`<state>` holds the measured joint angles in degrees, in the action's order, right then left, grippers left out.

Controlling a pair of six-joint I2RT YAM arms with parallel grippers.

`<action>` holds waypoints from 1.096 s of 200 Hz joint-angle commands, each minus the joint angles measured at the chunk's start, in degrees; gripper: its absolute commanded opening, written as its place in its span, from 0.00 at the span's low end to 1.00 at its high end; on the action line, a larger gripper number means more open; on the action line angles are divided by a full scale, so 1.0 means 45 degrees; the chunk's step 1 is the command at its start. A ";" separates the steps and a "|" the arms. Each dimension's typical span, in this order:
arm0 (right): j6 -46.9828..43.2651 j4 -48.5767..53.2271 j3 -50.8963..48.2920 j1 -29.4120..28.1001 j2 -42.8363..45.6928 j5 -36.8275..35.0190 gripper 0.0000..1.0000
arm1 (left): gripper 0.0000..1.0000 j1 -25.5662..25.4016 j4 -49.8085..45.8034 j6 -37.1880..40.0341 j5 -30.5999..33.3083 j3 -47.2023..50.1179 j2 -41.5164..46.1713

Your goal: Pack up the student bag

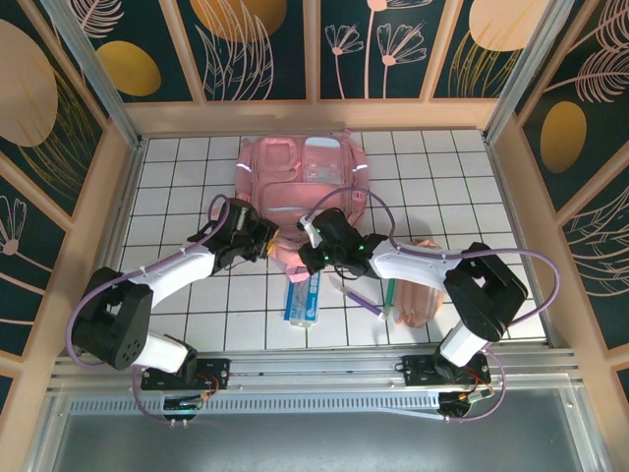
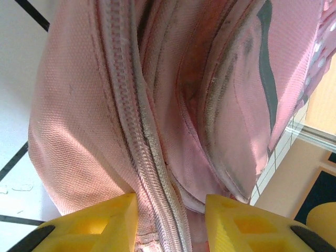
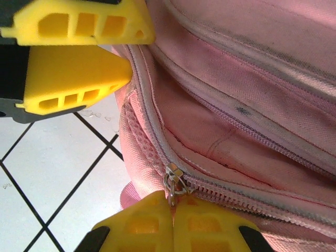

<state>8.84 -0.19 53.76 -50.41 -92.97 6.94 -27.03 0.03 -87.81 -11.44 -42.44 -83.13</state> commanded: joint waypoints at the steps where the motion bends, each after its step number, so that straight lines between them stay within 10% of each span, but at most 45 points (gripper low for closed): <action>1: -0.0362 -0.0818 0.0467 -0.0204 -0.0082 0.0076 0.00 | 0.36 -0.0127 0.0286 -0.0797 0.0316 0.0365 -0.0446; 41: -0.0743 0.0175 0.1107 -0.0190 -0.0247 -0.1109 0.00 | 0.00 -0.0109 0.0280 -0.0838 0.0797 0.0814 -0.0609; 173: -0.0983 0.4037 0.1453 0.2313 -0.0831 -0.3308 0.00 | 0.00 0.3196 -0.2931 0.4169 0.0966 -0.0170 0.1428; 219: -0.1165 0.3280 0.1418 0.1794 -0.0516 0.0501 0.00 | 0.00 0.4111 -0.2868 0.6207 -0.0893 -0.0894 0.0698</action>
<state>3.51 8.93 60.71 -44.23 -96.07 7.09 -13.02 -9.34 -67.53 -19.84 -43.90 -79.22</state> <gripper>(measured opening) 0.049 0.049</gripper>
